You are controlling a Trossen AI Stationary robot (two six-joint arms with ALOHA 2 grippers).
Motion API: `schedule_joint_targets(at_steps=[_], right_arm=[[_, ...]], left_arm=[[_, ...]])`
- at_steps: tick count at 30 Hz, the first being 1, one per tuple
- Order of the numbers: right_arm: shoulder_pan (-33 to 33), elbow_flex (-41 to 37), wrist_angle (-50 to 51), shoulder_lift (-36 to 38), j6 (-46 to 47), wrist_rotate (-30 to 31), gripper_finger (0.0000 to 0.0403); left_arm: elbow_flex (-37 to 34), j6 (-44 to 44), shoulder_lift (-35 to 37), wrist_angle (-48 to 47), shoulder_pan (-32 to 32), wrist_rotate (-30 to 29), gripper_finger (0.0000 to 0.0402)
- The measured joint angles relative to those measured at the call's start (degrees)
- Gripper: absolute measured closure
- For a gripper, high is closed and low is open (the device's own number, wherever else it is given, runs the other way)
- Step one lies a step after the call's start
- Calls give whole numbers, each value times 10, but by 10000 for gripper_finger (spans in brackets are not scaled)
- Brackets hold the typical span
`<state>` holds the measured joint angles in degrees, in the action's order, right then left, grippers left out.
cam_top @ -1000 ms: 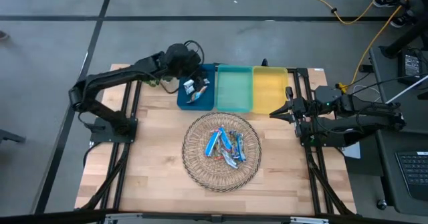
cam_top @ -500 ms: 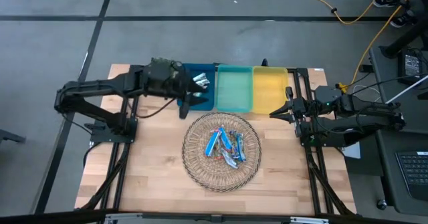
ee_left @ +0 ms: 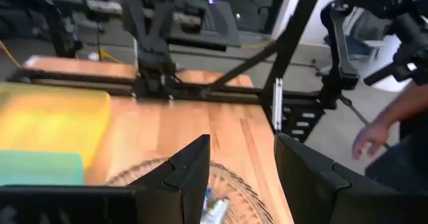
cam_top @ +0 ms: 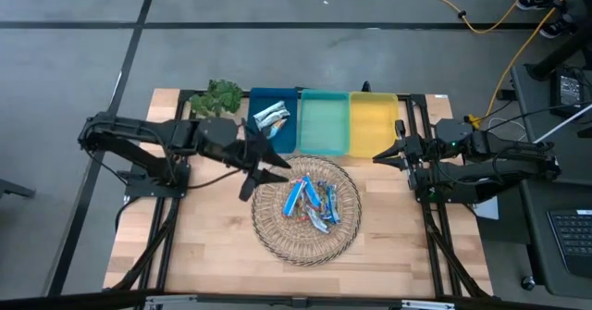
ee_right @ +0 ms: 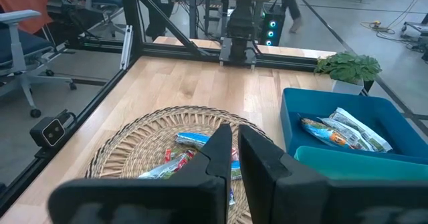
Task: Pick and place Granola Bars by type
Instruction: Put the orange granola bar into the green bin
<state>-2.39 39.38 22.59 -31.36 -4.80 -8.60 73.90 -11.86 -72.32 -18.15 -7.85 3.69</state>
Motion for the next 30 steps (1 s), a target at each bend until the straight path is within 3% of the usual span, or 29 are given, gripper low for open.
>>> schedule_joint_targets(at_steps=[11, 21, 30], right_arm=[[0, 0, 0, 0, 0, 0, 370], [0, 0, 0, 0, 0, 0, 370], [0, 0, 0, 0, 0, 0, 370]], left_arm=[[-2, -83, -71, -23, -44, -25, 240], [-3, -191, -181, -36, -45, -27, 253], [-3, -220, -258, -35, -43, -32, 256]])
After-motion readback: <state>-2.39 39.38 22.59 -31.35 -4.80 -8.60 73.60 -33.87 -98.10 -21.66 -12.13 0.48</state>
